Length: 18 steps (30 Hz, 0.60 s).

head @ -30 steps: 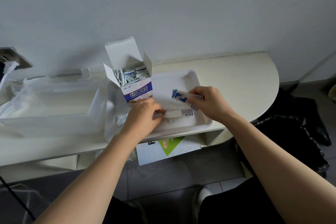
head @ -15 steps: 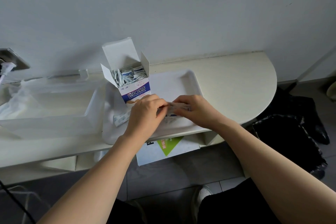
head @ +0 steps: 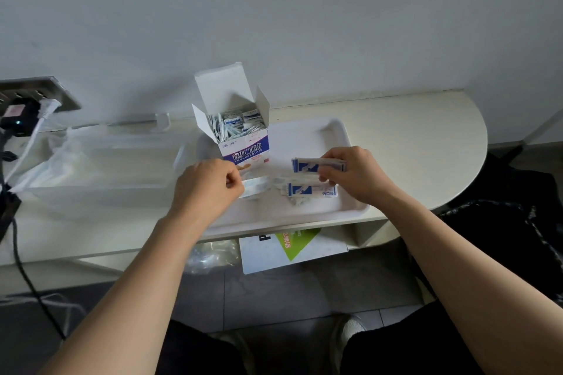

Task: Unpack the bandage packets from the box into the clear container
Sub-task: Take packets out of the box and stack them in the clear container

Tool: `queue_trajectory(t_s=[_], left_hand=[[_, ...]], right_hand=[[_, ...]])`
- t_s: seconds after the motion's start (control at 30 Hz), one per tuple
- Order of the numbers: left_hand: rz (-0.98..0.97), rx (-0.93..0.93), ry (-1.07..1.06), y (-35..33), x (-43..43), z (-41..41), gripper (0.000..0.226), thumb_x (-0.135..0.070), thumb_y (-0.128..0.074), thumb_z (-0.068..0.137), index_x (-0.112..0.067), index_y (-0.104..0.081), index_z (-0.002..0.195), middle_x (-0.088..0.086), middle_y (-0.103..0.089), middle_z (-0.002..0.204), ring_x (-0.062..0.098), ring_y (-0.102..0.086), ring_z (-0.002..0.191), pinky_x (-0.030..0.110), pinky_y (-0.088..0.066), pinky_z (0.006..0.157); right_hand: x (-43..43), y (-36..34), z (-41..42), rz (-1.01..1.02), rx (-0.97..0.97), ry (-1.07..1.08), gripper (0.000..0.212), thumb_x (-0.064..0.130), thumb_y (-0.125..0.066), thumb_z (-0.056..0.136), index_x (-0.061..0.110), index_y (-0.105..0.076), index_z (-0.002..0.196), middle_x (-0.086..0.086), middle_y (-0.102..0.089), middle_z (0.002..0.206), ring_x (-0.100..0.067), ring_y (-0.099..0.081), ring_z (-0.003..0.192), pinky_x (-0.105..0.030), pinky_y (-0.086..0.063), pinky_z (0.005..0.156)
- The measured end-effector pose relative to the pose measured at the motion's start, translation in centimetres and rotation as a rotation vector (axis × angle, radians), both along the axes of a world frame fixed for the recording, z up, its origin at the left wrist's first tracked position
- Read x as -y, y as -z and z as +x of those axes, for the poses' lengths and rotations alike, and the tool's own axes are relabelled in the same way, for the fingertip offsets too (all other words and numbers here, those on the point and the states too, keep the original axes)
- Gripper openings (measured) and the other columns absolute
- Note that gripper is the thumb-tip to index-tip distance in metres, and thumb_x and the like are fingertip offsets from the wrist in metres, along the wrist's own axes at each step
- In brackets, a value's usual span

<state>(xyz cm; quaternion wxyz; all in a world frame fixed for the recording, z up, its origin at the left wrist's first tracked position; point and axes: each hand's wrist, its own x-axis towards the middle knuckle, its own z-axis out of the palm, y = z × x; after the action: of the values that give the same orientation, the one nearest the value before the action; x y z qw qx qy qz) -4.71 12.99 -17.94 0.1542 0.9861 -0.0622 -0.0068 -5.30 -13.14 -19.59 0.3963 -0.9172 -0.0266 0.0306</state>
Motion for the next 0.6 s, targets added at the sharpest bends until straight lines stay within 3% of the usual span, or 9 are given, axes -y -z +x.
queue_trajectory(t_s=[0.1,0.2,0.3,0.4,0.6], left_hand=[[0.157,0.042,-0.052,-0.2,-1.0,-0.8,0.013,-0.019,-0.059,0.081,-0.022,-0.071,0.075,-0.002,-0.068,0.079,0.024,-0.057,0.072,0.026,-0.038,0.060],[0.236,0.105,-0.056,-0.1,-0.8,-1.3,0.013,-0.024,-0.063,0.086,-0.021,-0.073,0.095,0.004,-0.064,0.096,0.026,-0.058,0.086,0.030,-0.040,0.063],[0.127,0.165,-0.017,-0.1,0.1,-1.7,0.016,-0.025,-0.063,0.087,-0.021,-0.071,0.100,0.003,-0.063,0.100,0.025,-0.060,0.092,0.033,-0.046,0.067],[-0.043,0.168,0.151,0.2,2.1,-1.9,0.014,-0.025,-0.066,0.085,-0.022,-0.071,0.098,-0.001,-0.065,0.097,0.021,-0.062,0.089,0.033,-0.050,0.070],[0.009,0.104,0.326,2.1,6.7,-1.3,0.039,-0.038,-0.066,0.086,-0.022,-0.062,0.121,-0.001,-0.058,0.110,0.019,-0.054,0.102,0.027,-0.039,0.071]], right_hand=[[-0.2,0.1,-0.3,-0.043,-0.030,0.010,0.009,0.015,-0.062,0.086,0.017,-0.071,0.084,-0.002,-0.071,0.075,-0.019,-0.064,0.069,-0.029,-0.049,0.062],[-0.1,-0.3,-0.6,-0.054,-0.005,0.038,0.011,0.017,-0.062,0.088,0.014,-0.072,0.090,0.001,-0.063,0.070,-0.010,-0.052,0.060,-0.013,-0.036,0.049],[-0.1,-0.6,-1.0,-0.041,0.022,0.078,0.013,0.017,-0.061,0.089,0.012,-0.072,0.091,0.004,-0.057,0.064,-0.007,-0.045,0.055,-0.014,-0.032,0.045],[-0.1,-0.5,-1.2,-0.035,0.040,0.104,0.013,0.017,-0.061,0.089,0.012,-0.072,0.092,0.003,-0.058,0.065,-0.006,-0.046,0.056,-0.019,-0.033,0.048],[0.3,0.0,-1.2,-0.032,0.076,0.088,0.013,0.015,-0.062,0.086,0.015,-0.071,0.096,0.001,-0.067,0.080,-0.011,-0.054,0.066,-0.012,-0.036,0.054]])
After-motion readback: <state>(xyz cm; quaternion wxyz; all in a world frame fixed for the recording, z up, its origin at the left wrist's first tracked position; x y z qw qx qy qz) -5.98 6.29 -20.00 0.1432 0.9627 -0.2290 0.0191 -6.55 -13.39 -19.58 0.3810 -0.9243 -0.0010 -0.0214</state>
